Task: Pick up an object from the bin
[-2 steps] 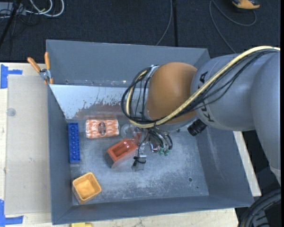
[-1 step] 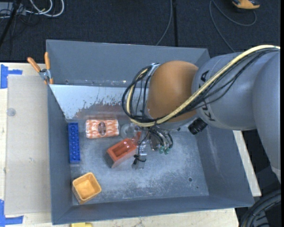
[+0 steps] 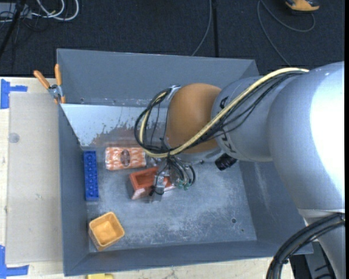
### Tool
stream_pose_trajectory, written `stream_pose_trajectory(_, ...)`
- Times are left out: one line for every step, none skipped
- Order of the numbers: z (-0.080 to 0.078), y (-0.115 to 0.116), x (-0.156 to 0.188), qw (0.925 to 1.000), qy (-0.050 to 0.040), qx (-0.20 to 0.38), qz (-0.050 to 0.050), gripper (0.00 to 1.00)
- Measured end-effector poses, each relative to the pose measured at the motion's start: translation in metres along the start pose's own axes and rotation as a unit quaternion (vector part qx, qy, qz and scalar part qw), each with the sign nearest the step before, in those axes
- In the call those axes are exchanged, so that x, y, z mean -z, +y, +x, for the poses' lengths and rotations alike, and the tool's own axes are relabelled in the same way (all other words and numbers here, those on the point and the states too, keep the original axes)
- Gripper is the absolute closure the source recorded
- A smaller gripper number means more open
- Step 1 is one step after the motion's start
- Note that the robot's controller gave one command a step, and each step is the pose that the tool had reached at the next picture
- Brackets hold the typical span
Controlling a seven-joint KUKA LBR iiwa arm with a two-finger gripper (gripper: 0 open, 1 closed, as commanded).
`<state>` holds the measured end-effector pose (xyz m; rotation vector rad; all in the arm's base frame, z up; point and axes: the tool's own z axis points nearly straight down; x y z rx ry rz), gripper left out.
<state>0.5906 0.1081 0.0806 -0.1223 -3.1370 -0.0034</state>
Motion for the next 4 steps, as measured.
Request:
stream_pose_trajectory(0.0,0.0,0.0,1.0,0.0,0.0,0.0,1.0)
stream_pose_trajectory(-0.003,0.002,0.101,1.0,0.0036,-0.002,0.001,1.0)
stream_pose_trajectory(-0.003,0.002,0.101,1.0,0.0037,-0.002,0.001,1.0)
stream_pose_trajectory(-0.008,-0.013,0.158,0.9996,0.007,-0.026,0.002,1.0)
